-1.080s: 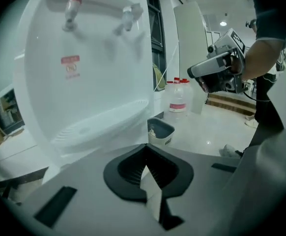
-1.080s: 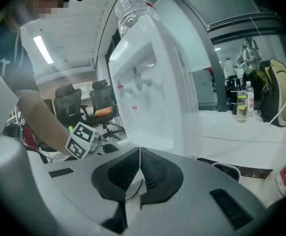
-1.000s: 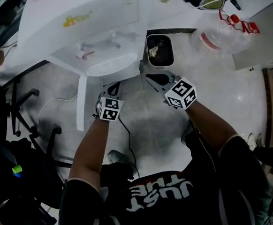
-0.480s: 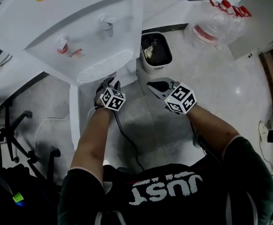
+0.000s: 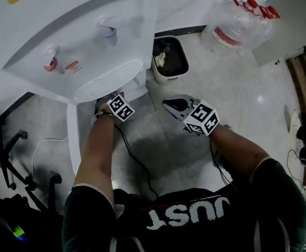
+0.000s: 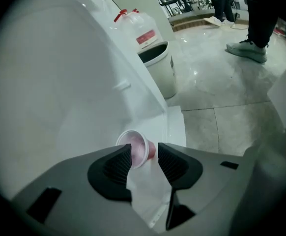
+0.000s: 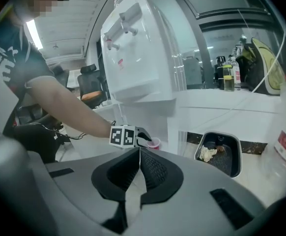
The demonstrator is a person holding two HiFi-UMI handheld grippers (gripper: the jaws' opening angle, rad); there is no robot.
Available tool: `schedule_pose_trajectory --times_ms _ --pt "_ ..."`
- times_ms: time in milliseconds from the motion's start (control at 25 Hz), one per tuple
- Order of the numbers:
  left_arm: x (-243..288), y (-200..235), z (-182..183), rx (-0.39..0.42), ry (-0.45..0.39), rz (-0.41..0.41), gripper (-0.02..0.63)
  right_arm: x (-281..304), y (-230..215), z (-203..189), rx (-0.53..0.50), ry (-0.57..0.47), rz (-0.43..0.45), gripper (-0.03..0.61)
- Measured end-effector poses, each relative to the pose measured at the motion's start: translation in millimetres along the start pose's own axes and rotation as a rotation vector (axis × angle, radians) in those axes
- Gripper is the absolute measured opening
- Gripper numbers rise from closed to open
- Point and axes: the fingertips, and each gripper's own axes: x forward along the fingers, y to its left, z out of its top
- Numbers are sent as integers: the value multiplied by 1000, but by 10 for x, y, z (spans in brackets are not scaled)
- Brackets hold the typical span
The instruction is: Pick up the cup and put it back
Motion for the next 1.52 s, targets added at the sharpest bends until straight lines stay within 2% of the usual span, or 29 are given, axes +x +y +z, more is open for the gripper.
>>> schedule_pose_trajectory --times_ms 400,440,480,640,720,800,920,1040,1160,1320,1520 --pt "241 -84 -53 103 87 6 152 -132 -77 -136 6 13 -7 35" --pt "226 -71 -52 107 90 13 69 -132 -72 -138 5 12 -7 35" --pt "194 -60 -29 104 84 16 31 -130 -63 -138 2 11 -4 35" --pt "-70 -165 192 47 28 -27 28 -126 4 -148 -6 14 12 35" --pt "-264 -278 288 45 10 -48 27 -128 70 -118 -10 18 33 35" --pt "-524 -387 369 38 -4 -63 28 -140 166 -46 -13 26 67 35" --pt "-1040 -512 447 -23 -17 -87 28 -201 354 146 -10 45 132 35" --pt "-1630 -593 585 -94 -22 -120 28 -401 524 450 -21 66 181 35" --pt "-2365 -540 866 -178 -47 -147 28 -755 659 926 -13 62 214 35" --pt "-3472 -127 1204 -295 -69 -130 28 -1306 803 1808 -8 27 227 35" --pt "-4812 484 1701 -379 -126 -104 28 -2098 978 2915 -63 0 230 35"
